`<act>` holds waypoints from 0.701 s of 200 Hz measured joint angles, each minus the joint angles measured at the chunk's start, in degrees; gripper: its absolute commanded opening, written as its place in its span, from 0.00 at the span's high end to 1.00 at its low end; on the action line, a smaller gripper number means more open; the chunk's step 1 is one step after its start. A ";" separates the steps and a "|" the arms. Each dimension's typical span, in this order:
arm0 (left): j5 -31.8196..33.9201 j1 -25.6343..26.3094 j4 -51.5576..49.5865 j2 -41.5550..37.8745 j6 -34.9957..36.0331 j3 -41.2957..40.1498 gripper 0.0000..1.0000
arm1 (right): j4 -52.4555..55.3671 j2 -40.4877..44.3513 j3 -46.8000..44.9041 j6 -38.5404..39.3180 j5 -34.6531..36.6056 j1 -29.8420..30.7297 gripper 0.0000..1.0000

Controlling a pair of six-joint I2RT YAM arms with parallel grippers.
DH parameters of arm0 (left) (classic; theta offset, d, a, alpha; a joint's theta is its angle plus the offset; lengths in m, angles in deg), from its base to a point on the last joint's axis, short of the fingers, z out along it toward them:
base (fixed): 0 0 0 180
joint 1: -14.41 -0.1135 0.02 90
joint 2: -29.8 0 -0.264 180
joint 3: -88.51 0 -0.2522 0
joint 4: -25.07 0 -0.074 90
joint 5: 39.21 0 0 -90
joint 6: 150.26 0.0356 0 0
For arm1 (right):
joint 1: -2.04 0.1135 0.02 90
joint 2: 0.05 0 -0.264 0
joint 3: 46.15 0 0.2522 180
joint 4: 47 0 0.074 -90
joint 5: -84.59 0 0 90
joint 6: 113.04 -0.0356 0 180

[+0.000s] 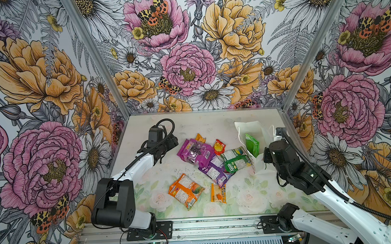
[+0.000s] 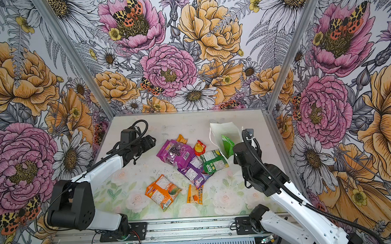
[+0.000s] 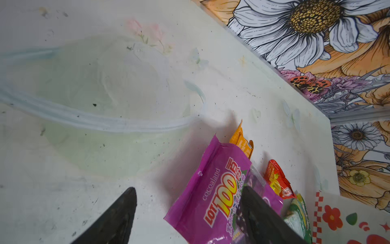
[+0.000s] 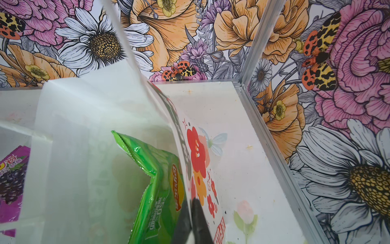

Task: Place the snacks into the paper bag
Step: Move the snack to the center of the table.

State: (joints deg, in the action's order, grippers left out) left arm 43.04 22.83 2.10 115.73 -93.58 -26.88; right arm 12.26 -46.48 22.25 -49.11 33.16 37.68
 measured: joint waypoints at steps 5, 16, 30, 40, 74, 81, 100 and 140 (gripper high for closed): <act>-0.57 -0.39 0.72 1.09 -0.04 0.00 0.23 | -0.09 0.00 -0.02 0.00 -0.07 0.00 1.00; -1.92 -1.20 2.38 3.10 -0.02 0.00 0.25 | -0.31 0.00 -0.07 0.00 -0.37 0.00 1.00; -3.72 -1.99 4.22 5.31 0.00 0.00 0.26 | -0.57 -0.02 -0.07 0.00 -0.70 0.00 1.00; -5.03 -2.25 5.51 6.80 0.00 0.00 0.27 | -0.76 -0.02 -0.07 0.00 -0.85 0.00 1.00; -8.74 -0.76 8.09 11.23 -0.04 0.02 0.28 | -0.87 -0.13 -0.07 0.00 -0.90 0.00 1.00; -9.88 -0.09 8.76 12.04 -0.39 0.02 0.31 | -0.87 -0.13 -0.07 0.00 -0.90 0.00 1.00; -12.66 1.25 10.49 13.53 -1.75 0.02 0.35 | -0.87 -0.13 -0.07 0.00 -0.90 0.00 1.00; -14.19 4.83 14.75 12.74 -4.44 -3.15 0.41 | -1.05 -0.15 -0.11 0.00 -1.09 0.00 1.00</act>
State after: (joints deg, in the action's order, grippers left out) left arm 28.86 27.66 16.85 128.47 -98.01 -30.02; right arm 11.21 -46.63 22.14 -49.11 32.07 37.68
